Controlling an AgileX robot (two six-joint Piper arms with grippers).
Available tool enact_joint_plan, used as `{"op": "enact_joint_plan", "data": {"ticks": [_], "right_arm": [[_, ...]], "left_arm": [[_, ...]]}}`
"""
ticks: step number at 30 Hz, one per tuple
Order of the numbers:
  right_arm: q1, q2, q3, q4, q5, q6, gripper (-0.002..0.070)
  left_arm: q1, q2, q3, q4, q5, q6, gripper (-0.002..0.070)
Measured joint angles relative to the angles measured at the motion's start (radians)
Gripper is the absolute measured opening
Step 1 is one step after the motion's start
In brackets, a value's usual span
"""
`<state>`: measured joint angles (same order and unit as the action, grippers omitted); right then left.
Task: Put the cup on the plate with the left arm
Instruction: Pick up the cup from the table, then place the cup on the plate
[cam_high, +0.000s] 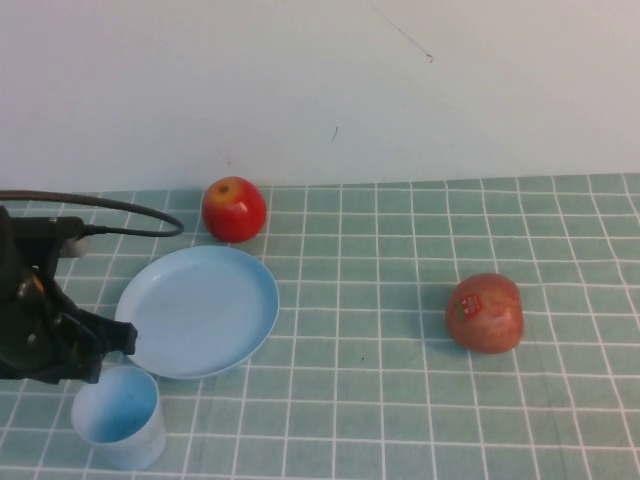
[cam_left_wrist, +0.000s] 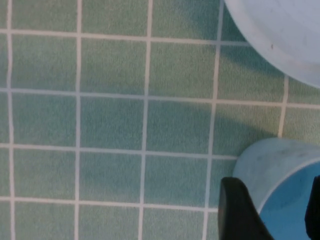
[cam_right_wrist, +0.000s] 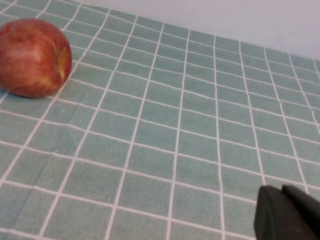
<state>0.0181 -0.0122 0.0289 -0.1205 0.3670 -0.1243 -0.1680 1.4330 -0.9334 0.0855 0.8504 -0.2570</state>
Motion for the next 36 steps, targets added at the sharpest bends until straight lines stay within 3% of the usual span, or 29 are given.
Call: {"op": "enact_joint_plan", "data": {"ticks": [13,16,20,23,31,36], "right_arm": [[0.0,0.0,0.0,0.0,0.0,0.0,-0.0002],[0.0,0.0,0.0,0.0,0.0,0.0,-0.0002],[0.0,0.0,0.0,0.0,0.0,0.0,-0.0002],[0.0,0.0,0.0,0.0,0.0,0.0,-0.0002],[0.0,0.0,0.0,0.0,0.0,0.0,-0.0002],[0.0,0.0,0.0,0.0,0.0,0.0,-0.0002]], "left_arm": [[0.0,0.15,-0.012,-0.051,-0.051,0.052,0.0272],[0.0,0.154,-0.012,-0.053,-0.051,0.059,0.022],[0.0,0.162,-0.016,-0.055,-0.048,0.076,0.0063],[0.0,0.163,-0.051,-0.055,-0.016,0.089,0.0021],[0.0,0.151,-0.263,-0.059,0.04,0.111,0.0015],[0.0,0.166,-0.369,-0.085,-0.018,0.115,0.0015]]}}
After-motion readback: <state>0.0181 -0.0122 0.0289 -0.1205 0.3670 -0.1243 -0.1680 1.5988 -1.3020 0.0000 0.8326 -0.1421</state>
